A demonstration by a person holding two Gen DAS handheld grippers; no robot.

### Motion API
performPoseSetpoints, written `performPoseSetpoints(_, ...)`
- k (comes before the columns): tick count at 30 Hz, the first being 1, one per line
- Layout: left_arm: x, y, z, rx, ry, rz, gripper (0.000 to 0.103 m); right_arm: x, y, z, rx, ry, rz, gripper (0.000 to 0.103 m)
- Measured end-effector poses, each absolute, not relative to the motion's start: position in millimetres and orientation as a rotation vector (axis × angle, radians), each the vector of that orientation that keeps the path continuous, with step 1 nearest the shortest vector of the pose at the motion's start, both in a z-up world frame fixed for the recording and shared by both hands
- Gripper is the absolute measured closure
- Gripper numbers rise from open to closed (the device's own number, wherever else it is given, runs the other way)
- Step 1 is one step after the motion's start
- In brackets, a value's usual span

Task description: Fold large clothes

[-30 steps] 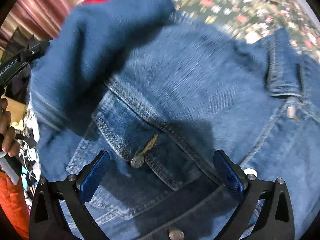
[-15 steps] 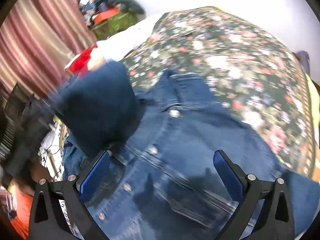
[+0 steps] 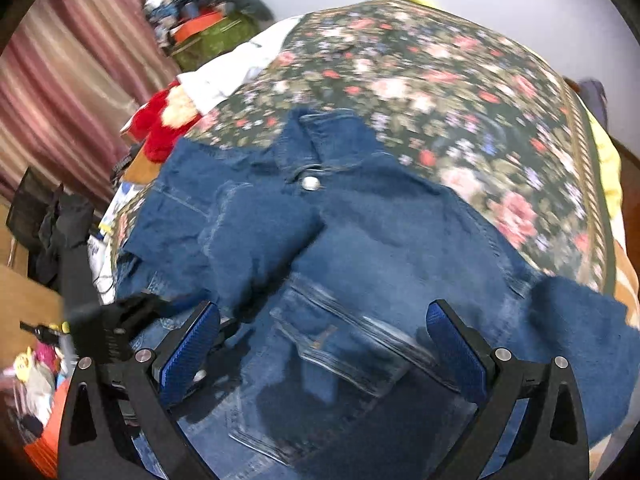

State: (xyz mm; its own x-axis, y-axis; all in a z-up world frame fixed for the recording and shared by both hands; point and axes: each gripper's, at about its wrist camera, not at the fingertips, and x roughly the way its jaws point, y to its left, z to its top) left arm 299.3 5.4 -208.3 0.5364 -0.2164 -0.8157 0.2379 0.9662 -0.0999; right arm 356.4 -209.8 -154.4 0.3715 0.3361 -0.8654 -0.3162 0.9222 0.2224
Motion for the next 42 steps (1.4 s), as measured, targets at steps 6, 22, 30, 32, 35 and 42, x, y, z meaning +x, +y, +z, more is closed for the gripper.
performPoseSetpoints(6, 296, 92, -187, 0.021, 0.879, -0.031, 0.035, 365, -128, -159, -0.119, 1.088, 0.522, 0.000)
performPoseSetpoints(22, 341, 159, -256, -0.047, 0.995, 0.095, 0.030, 403, 11, -282, -0.590, 1.126, 0.461, 0.030)
performPoseSetpoints(30, 343, 153, -261, 0.005, 0.989, 0.097, 0.024, 404, -15, -254, -0.406, 1.116, 0.463, 0.081)
performPoseSetpoints(32, 343, 153, -261, 0.002, 0.995, 0.095, 0.024, 404, -27, -240, -0.353, 1.099, 0.457, 0.084)
performPoseSetpoints(35, 344, 152, -261, 0.007, 1.006, 0.098, 0.024, 400, -54, -211, -0.256, 1.066, 0.432, 0.087)
performPoseSetpoints(42, 347, 152, -261, 0.006, 1.031, 0.118, 0.023, 375, -143, -159, -0.112, 1.002, 0.356, 0.088)
